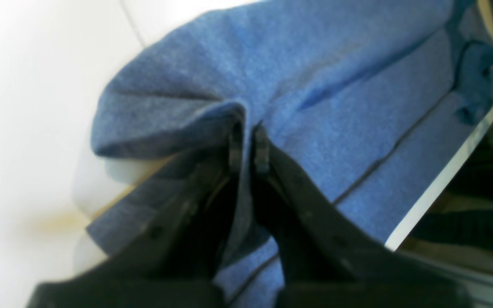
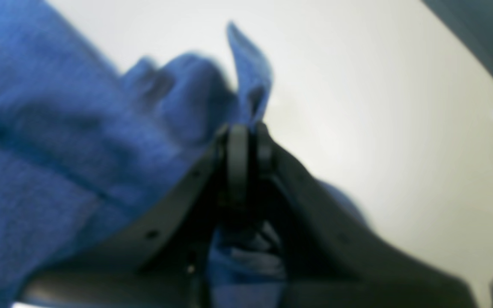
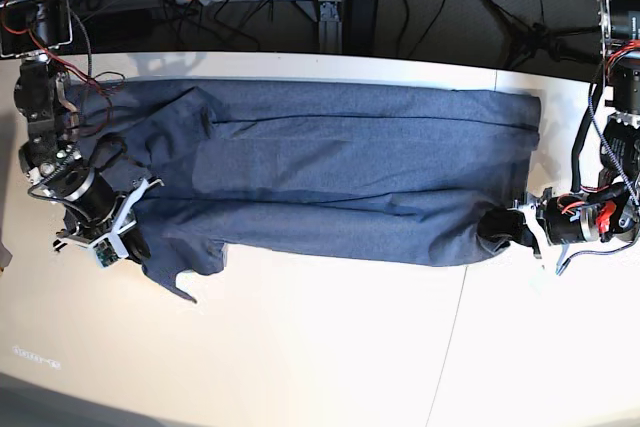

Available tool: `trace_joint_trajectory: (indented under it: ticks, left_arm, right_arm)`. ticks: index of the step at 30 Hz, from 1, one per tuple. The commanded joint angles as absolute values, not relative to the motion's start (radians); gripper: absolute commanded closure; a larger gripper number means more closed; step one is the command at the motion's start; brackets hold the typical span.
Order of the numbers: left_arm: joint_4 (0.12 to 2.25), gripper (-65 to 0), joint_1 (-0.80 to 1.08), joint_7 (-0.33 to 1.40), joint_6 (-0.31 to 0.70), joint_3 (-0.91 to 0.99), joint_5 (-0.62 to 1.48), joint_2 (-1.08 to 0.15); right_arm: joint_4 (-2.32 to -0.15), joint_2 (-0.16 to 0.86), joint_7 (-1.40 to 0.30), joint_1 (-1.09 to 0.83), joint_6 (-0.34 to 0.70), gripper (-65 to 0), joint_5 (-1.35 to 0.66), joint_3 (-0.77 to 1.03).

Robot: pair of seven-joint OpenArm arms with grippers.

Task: Fold the T-shirt properly
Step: 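Pull the strip end with the right gripper to straighten the fold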

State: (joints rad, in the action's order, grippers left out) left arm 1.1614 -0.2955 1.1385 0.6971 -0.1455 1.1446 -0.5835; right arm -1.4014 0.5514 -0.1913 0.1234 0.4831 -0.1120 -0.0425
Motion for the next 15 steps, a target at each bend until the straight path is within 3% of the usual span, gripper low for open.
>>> trace_joint_trajectory:
  ticks: [1,15]
  left_arm:
    - [1.182,0.0,-0.311,1.126,0.698,-0.138,1.163,-0.611]
    - [1.191,0.0,-0.290,1.126,0.698,-0.138,1.164,-0.646]
  right_arm:
    - [-1.436,0.569,-0.165,0.119,0.528,0.0,-0.132,-0.009]
    - [-1.550,0.567,-0.185,-0.062,0.528,0.0,-0.165,0.078]
